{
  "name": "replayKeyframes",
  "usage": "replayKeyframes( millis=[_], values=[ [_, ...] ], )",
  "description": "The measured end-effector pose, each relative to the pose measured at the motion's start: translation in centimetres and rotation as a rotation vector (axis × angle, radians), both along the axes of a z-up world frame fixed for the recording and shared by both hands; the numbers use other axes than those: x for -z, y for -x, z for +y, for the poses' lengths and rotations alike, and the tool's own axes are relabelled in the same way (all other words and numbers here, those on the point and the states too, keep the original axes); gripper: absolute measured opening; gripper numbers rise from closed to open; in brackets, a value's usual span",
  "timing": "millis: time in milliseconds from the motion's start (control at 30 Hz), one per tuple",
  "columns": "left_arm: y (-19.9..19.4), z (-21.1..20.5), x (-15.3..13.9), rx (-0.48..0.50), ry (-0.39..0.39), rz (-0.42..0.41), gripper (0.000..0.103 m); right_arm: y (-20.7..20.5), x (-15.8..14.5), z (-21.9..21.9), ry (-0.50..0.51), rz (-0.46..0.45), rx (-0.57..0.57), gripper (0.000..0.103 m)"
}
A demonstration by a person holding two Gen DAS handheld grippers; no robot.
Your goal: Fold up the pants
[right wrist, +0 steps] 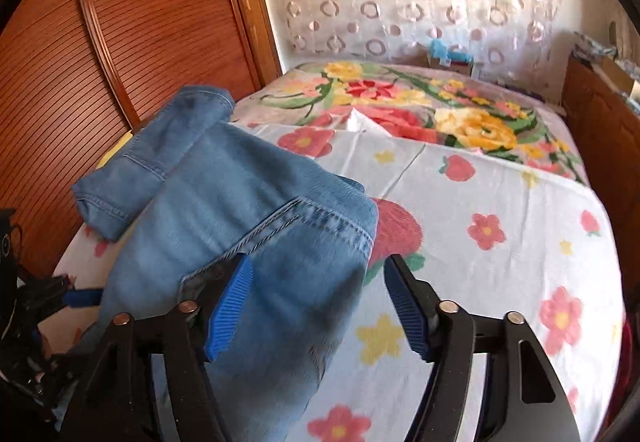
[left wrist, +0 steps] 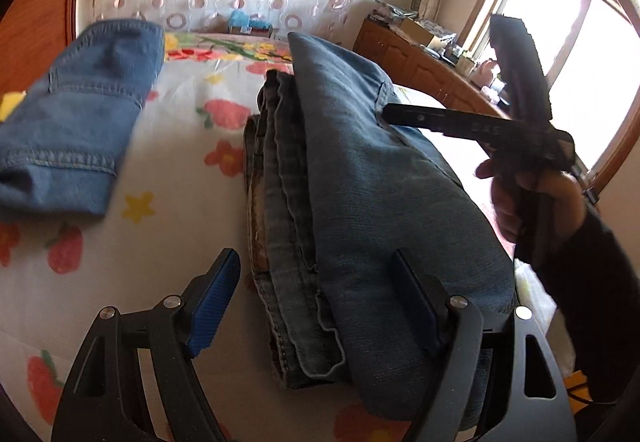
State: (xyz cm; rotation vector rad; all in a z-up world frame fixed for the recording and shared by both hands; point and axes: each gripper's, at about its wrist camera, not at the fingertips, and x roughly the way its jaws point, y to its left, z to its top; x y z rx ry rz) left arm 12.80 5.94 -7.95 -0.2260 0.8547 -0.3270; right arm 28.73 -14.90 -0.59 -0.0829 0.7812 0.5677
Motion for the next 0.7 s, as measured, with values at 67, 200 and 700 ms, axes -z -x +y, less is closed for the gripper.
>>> replayKeyframes(
  millis=[67, 200, 700],
  values=[
    [0.0, 0.1, 0.2, 0.011, 0.041, 0.013, 0.071, -1.0, 0.6, 0.3, -0.021, 0.020, -0.002, 0.082],
    [0.3, 0.0, 0.4, 0.003, 0.085, 0.024, 0.056, -2.2, 1.7, -0.2, -0.103, 0.101, -0.023, 0.083],
    [1.4, 0.4, -0.1, -0.047, 0.104, 0.018, 0.022, 2.3, -1.1, 2.8, -0.146, -0.097, -0.068, 0.020]
  ],
)
